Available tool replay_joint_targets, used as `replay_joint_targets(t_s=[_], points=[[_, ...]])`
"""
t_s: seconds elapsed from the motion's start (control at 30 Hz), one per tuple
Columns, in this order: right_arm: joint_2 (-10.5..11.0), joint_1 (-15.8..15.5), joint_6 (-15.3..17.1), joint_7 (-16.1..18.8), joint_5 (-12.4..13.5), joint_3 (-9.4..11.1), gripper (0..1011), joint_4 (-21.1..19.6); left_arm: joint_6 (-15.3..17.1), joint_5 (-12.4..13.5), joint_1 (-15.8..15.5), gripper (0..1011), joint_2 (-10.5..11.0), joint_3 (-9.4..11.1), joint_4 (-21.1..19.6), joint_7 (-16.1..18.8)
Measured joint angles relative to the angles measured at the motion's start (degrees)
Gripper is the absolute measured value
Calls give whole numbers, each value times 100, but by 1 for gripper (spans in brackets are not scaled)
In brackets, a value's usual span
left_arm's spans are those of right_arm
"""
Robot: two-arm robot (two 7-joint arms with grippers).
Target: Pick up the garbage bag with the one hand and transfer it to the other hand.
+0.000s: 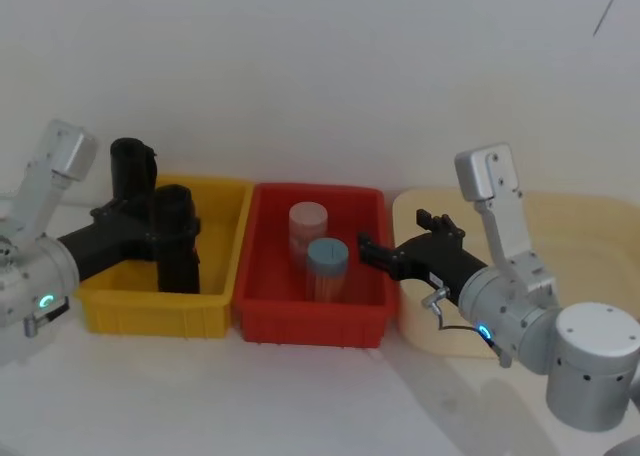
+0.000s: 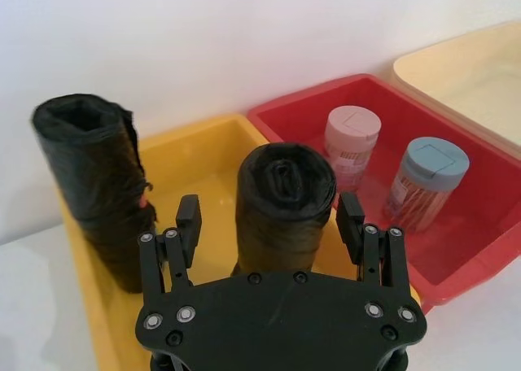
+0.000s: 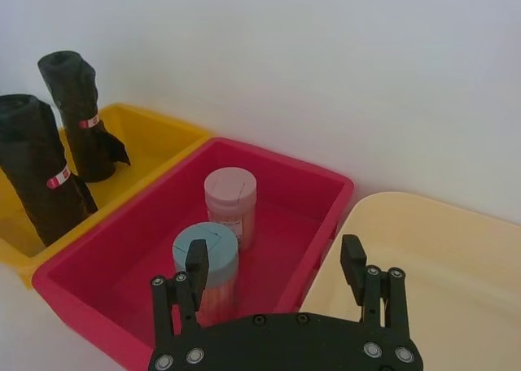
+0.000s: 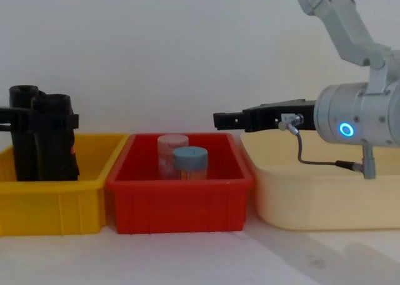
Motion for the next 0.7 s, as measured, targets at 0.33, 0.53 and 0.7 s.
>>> replay_joint_targets(t_s=[0.33,0.53,0.7], points=[[-7,32,13,131,1,32,1001,48,-64,15,-373,1002,-74,255,432,-275],[4,48,43,239,13,8,1001,46,-82,22,-479,1002,-94,328,555,-353],[0,90,103,324,23,-68,1001,52,-91,25,-531,1002,-105,364,616,-390]])
